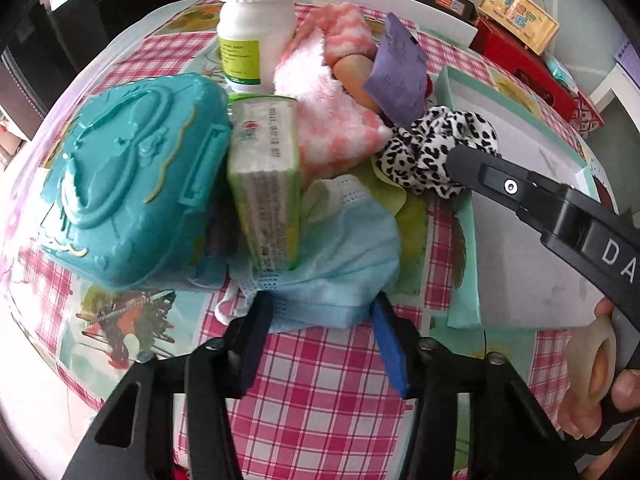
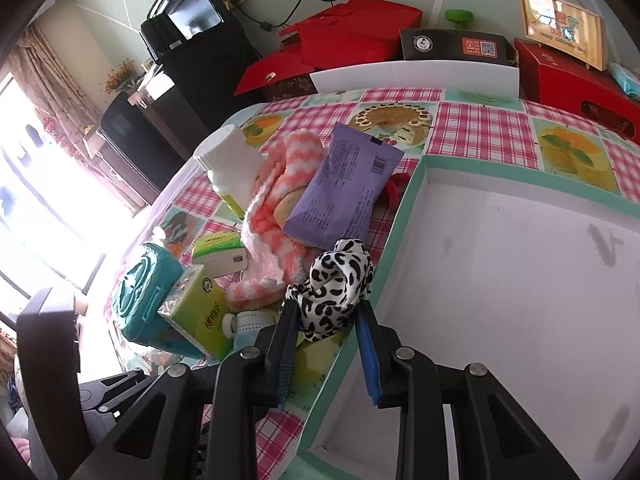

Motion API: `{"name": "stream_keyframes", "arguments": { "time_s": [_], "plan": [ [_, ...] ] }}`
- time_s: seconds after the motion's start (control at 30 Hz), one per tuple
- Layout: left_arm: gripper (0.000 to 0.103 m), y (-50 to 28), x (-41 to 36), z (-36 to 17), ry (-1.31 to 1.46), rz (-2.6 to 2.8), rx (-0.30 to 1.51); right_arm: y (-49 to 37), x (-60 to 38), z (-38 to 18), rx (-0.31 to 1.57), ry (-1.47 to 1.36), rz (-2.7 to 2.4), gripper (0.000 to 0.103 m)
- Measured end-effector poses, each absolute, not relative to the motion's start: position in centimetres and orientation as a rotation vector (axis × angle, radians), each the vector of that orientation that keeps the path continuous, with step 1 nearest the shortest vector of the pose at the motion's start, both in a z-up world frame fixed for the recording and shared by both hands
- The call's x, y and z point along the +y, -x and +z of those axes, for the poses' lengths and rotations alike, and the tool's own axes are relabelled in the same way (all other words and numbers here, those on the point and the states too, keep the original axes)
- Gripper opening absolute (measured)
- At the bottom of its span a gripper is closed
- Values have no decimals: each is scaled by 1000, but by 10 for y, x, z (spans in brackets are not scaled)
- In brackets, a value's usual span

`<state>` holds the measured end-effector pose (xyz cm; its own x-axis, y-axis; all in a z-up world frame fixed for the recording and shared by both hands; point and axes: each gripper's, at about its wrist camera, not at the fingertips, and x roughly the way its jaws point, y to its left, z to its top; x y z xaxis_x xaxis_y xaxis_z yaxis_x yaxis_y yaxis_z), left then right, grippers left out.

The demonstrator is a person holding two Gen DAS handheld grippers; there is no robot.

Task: Organize soft objects
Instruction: 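Grasp the leopard scrunchie with the right tool while the left tool grasps the blue mask, then lift the mask and scrunchie with both tools and carry them over the white tray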

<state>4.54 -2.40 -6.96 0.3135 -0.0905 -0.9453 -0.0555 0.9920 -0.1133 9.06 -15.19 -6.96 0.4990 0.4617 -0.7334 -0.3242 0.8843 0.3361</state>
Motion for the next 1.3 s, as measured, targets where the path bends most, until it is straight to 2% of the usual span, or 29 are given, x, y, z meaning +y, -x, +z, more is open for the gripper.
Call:
{"name": "stream_keyframes", "arguments": {
  "time_s": [0.13, 0.2, 0.3, 0.93, 1.3],
  "plan": [
    [28, -47, -8, -71, 172, -30, 1244, -91, -152, -70, 935, -169, 479, 31],
    [13, -47, -5, -70, 188, -53, 1245, -91, -153, -71, 934, -172, 480, 31],
    [9, -43, -3, -70, 190, -64, 1246, -90, -153, -71, 932, -179, 483, 31],
    [6, -40, -16, -37, 172, -127, 1162, -85, -159, -59, 894, -216, 494, 19],
    [6, -44, -17, 11, 203, -182, 1042, -72, -175, -21, 742, -259, 491, 17]
  ]
}}
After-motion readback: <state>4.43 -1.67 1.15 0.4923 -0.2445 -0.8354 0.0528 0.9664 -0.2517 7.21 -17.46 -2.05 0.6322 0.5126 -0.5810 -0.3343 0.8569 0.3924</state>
